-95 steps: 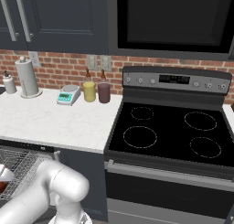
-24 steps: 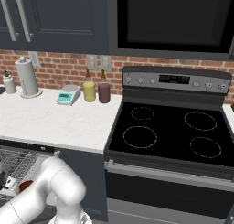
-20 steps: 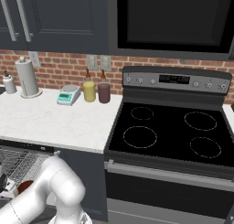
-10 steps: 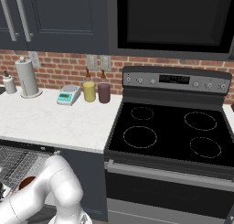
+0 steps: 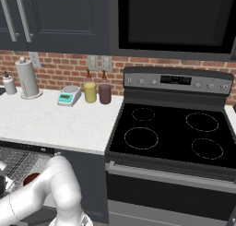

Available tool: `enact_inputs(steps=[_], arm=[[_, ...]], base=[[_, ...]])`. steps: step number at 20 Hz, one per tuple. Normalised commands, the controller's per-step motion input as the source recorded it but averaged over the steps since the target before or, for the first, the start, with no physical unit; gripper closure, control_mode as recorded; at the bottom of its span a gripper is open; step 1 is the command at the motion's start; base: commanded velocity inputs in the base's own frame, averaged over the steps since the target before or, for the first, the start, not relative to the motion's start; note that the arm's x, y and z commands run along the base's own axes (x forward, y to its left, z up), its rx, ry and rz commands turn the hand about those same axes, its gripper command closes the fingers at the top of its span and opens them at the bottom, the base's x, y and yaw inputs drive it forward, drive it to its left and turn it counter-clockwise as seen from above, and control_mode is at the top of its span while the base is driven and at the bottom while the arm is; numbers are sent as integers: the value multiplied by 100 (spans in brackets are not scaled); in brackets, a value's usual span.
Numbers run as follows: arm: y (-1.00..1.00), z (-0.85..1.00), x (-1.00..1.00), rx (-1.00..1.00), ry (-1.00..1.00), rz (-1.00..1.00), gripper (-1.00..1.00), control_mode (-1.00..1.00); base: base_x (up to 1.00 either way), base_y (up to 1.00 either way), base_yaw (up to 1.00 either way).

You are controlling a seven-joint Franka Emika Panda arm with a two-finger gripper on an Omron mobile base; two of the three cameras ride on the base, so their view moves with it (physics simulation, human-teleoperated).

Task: Pick up the cup and bowl from the counter, place them in the dishwasher, and close the dishwasher door.

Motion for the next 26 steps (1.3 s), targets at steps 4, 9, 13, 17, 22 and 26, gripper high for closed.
enact_inputs(steps=[4,9,13,17,22,26], arm=[[0,5,86,-9,-30,0,-100,-100],[-1,14,96,-9,-23,0,-100,-100],[1,4,58,-9,-3,0,-100,-100],[23,9,-54,-6,1,3,-100,-100],[25,42,-100,-7,0,9,-100,-100],[8,70,-100,-8,0,9,-100,-100]], base=[[0,0,0],[0,0,0],[0,0,0],[0,0,0],[0,0,0],[0,0,0]])
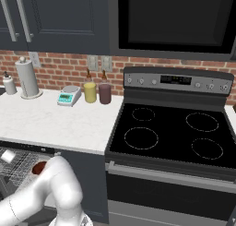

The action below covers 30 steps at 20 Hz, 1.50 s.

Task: Pick up the cup and bowl from the counter, place them in the dishwasher, and close the dishwasher door.

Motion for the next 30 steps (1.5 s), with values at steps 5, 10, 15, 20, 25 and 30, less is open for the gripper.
enact_inputs(steps=[5,10,15,20,25,30], arm=[[0,98,-85,-2,2,2,-100,-100],[-5,82,-100,3,1,0,-100,-100],[0,50,-100,1,0,0,-100,-100],[-3,-7,-100,0,0,-2,-100,-100],[-9,-31,-100,0,0,-8,-100,-100],[-5,-72,-100,0,0,-15,-100,-100]], base=[[0,0,0],[0,0,0],[0,0,0],[0,0,0],[0,0,0],[0,0,0]])
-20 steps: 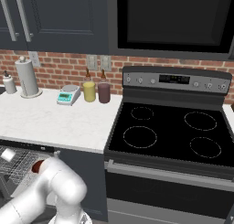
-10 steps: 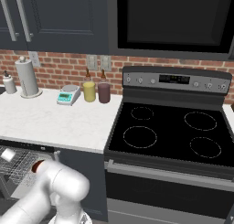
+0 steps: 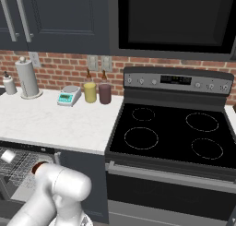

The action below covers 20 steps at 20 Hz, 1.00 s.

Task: Pick up the cup and bowl from the counter, place them in the dishwasher, and close the dishwasher door.

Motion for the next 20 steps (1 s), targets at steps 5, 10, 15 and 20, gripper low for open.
enact_inputs(steps=[5,10,15,20], arm=[[0,-100,-71,-10,-3,-10,-100,-100],[0,-100,-2,-21,-21,-19,-100,-100],[3,-100,78,-28,-24,-20,-100,-100],[33,-91,100,-25,-16,-14,-100,-100]], base=[[0,0,0],[0,0,0],[0,0,0],[0,0,0]])
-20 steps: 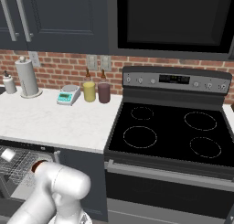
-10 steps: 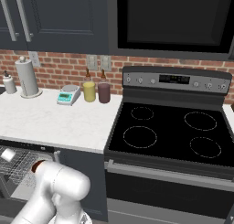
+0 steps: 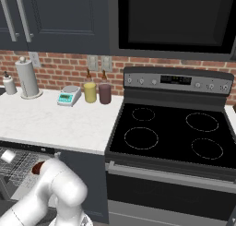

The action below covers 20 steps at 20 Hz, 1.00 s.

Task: Pick up the cup and bowl from the counter, place them in the dishwasher, and close the dishwasher door.

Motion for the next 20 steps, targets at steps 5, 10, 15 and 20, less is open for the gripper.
enact_inputs(steps=[5,10,15,20], arm=[[24,-68,100,-18,-11,-13,-100,-100],[6,-73,100,-15,-15,-13,-100,-100],[0,-58,100,-12,-24,-18,-100,-100],[-14,4,100,-7,-34,-3,-100,-100]], base=[[0,0,0],[0,0,0],[0,0,0],[0,0,0]])
